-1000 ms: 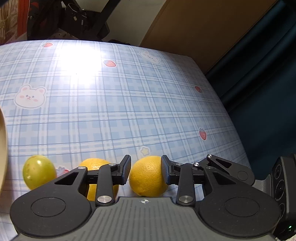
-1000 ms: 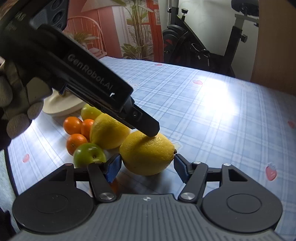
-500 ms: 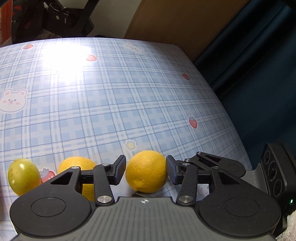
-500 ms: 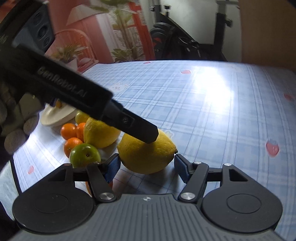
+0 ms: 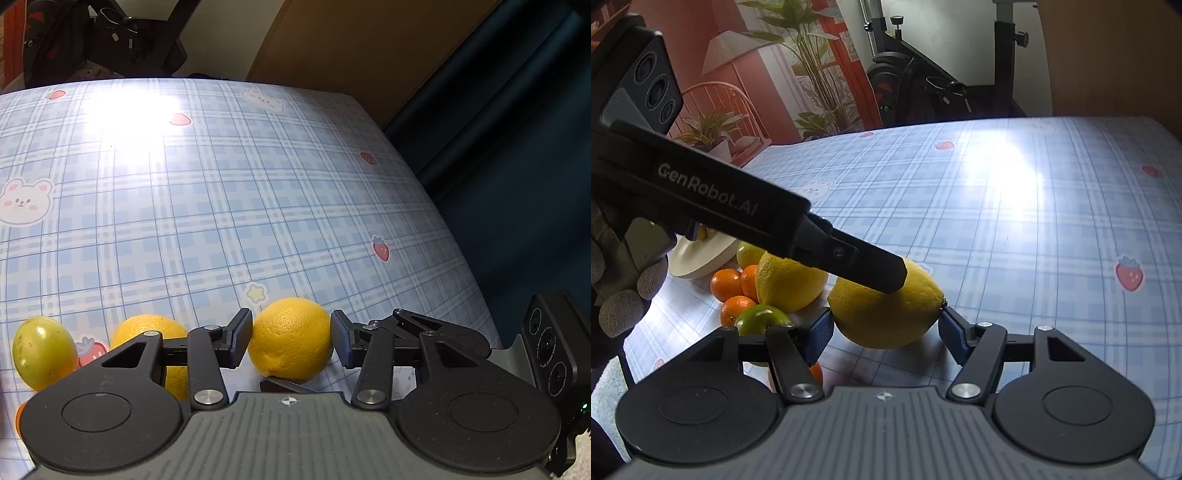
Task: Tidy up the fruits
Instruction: 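Grasp an orange with the left tool while the right tool grasps a yellow lemon, then carry both fruits over the plate while the right tool releases the lemon onto it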
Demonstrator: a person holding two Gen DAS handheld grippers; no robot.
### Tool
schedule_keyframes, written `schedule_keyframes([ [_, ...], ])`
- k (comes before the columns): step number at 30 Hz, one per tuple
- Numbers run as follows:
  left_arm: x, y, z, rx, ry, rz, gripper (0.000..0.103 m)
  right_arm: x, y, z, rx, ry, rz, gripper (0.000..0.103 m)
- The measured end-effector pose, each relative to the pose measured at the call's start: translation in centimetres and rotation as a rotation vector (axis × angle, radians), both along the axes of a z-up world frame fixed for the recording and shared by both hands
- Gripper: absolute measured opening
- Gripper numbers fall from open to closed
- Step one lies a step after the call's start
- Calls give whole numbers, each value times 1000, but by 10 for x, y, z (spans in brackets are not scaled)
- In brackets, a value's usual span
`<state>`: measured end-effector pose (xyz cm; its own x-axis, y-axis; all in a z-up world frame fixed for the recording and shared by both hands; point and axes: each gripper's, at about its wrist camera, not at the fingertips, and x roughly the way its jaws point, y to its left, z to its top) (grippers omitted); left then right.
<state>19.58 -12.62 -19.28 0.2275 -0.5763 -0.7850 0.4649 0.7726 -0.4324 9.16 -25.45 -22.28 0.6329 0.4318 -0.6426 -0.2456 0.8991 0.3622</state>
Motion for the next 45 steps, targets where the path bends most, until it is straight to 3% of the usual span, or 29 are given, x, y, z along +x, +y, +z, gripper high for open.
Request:
schedule_keyframes([
  [11,0,47,45,-43,-84,74,49,19,40,41,-58,-102,88,65],
  [23,-3,180,80,-27,-157,267,49,63,162,69,-78,-171,312,65],
  [32,-1,277,62,12,-110,424,49,94,262,46,-106,-133,490,65],
  [45,-1,331,29,-1,-44,548,49,116,325,16,-172,-50,578,65],
])
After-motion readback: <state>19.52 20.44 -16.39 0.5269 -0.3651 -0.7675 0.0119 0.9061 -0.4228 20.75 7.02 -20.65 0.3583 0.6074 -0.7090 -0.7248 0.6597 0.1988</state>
